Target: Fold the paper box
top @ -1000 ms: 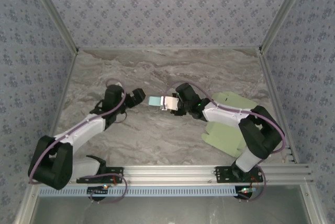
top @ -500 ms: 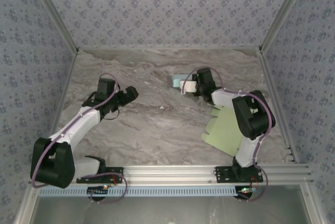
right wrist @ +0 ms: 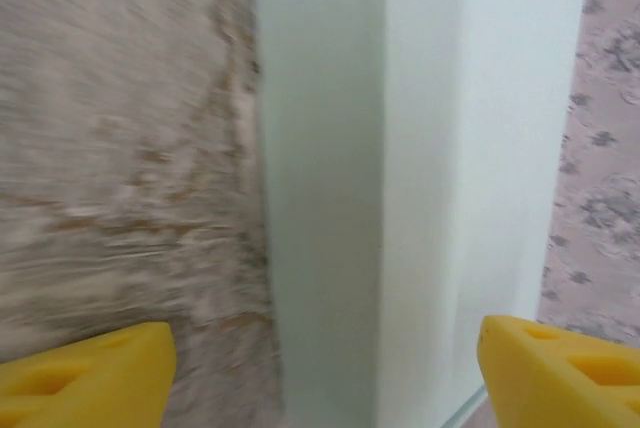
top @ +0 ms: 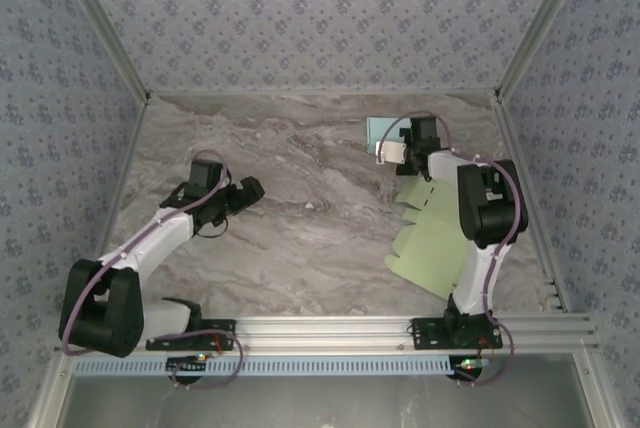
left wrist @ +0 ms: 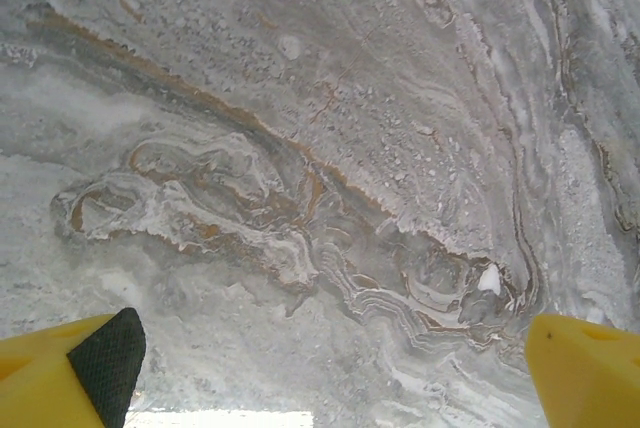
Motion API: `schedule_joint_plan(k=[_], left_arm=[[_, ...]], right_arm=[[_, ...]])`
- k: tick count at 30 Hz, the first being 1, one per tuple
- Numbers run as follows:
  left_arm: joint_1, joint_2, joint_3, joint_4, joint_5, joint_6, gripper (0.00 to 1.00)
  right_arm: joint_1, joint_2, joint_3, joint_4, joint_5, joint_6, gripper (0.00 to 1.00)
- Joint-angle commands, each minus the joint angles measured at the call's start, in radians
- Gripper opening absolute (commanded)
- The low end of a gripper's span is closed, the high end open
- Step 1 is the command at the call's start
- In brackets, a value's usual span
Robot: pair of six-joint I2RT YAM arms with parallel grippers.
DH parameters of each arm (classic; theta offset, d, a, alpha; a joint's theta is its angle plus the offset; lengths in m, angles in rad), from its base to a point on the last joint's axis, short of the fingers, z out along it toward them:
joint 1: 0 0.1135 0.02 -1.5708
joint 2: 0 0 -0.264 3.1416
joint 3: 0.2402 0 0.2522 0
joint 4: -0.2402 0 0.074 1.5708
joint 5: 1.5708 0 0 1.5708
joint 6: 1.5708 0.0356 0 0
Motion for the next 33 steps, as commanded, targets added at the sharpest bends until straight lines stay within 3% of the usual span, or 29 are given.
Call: schedule_joint_plan(k=[1,3,7,10,12,13,14,17,18,19,22,26,30,33], left_arm=[[-0.009,-0.020,-0.011,0.020,0.046,0.009,0.99],[-0.053,-0.031,-0.022,0.071,0.049,0.057,0.99],[-0.138,-0.023,-0.028,0.120,0.013,0.092,0.99],[-0.173,0.027,-0.026,0.158,0.037,0.084,0.99],[-0.227,0.065,-0.037,0.236,0.061,0.109,0.99],[-0.257,0.086,-0.031,0.256,0.058,0.117,0.99],[-0.278,0.108,-0.021,0.265,0.054,0.117,0.99],[-0.292,0.161,0.004,0.268,0.048,0.075,0.99],[-0.292,0.173,0.004,0.271,0.039,0.065,0.99],[-0.292,0.187,0.004,0.278,0.034,0.058,0.99],[-0.292,0.210,0.014,0.272,0.036,0.054,0.99],[-0.292,0.212,0.016,0.257,0.015,0.060,0.99],[-0.292,0.213,0.009,0.259,-0.008,0.056,0.98],[-0.293,0.214,0.015,0.254,-0.018,0.064,0.98]], right_arm=[[0.004,-0.146,0.131,-0.443,-0.198,0.064,0.83],[0.010,-0.217,0.174,-0.593,-0.285,0.178,0.83],[0.058,-0.447,0.048,-0.593,-0.318,0.541,0.86],[0.078,-0.549,-0.054,-0.537,-0.113,0.949,0.85],[0.083,-0.603,-0.106,-0.513,0.070,1.275,1.00],[0.089,-0.638,-0.146,-0.497,0.117,1.398,1.00],[0.122,-0.670,-0.200,-0.490,0.177,1.401,1.00],[0.273,-0.724,-0.364,-0.406,0.501,1.142,1.00],[0.297,-0.720,-0.394,-0.380,0.558,1.080,1.00],[0.304,-0.712,-0.412,-0.374,0.559,1.038,1.00],[0.263,-0.703,-0.430,-0.387,0.346,1.000,1.00],[0.234,-0.640,-0.438,-0.348,0.395,0.957,0.99],[0.250,-0.561,-0.424,-0.278,0.440,0.919,0.87],[0.261,-0.498,-0.418,-0.279,0.447,0.894,0.87]])
